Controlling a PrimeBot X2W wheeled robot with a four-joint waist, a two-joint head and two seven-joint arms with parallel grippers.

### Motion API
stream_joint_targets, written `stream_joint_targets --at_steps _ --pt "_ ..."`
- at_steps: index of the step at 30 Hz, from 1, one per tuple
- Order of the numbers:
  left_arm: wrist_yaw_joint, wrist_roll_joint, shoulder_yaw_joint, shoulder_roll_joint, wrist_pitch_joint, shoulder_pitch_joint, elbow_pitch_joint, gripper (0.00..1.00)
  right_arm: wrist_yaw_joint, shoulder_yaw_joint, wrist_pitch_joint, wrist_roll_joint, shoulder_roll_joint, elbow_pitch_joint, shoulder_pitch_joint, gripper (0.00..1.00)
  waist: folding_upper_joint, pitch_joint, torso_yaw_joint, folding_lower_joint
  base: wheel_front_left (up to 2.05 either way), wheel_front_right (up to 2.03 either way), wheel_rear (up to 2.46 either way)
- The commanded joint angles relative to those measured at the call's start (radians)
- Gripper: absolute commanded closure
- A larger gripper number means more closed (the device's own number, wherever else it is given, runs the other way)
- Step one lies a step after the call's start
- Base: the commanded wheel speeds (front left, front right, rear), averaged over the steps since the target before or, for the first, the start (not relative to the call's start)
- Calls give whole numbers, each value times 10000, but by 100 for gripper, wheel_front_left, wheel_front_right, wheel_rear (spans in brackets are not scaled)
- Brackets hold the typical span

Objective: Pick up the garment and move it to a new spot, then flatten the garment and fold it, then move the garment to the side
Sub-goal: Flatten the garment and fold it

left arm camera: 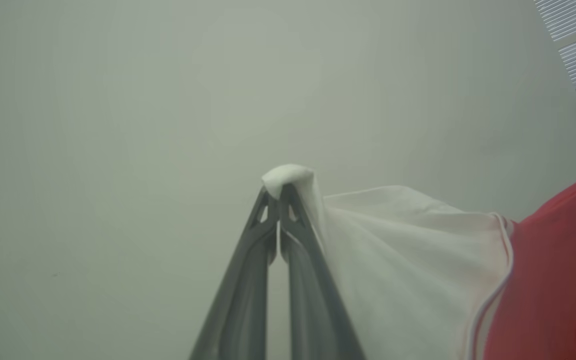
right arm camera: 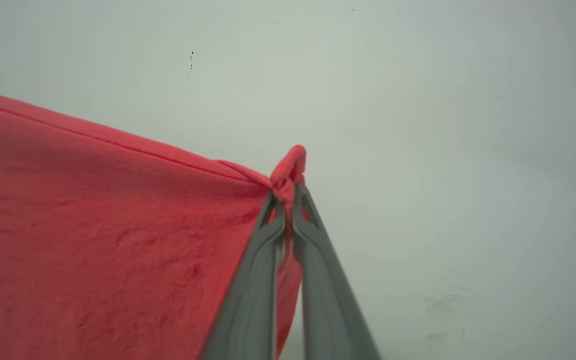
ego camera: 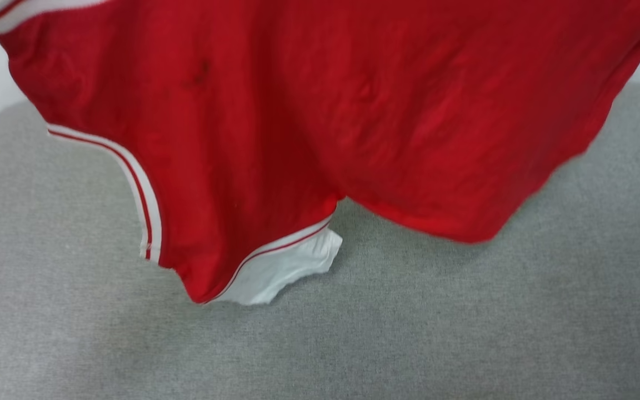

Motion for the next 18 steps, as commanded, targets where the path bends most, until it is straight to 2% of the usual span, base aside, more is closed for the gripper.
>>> stream_joint_targets --at_steps 1,6,11,14,18 --pt "-214 51 -1 59 129 -432 242 100 -8 -88 -20 -125 71 -1 -364 100 -1 444 -65 0 0 0 0" --pt "-778 168 93 200 261 -1612 978 100 -10 -291 26 -345 208 252 -1271 100 -1 1387 -89 0 0 0 0" --pt "-1567 447 -141 121 524 -3144 2008 100 -13 -520 -21 -845 295 742 -2616 100 -1 2438 -43 0 0 0 0" --pt "-2090 750 -387 -70 660 -4200 2863 100 -13 -511 -195 -1209 436 1237 -3593 100 -1 3070 -45 0 0 0 0" --pt "-2769 1396 -736 -429 722 -6017 4229 100 -14 -90 -615 -1687 209 2242 -4928 100 -1 3881 -55 0 0 0 0"
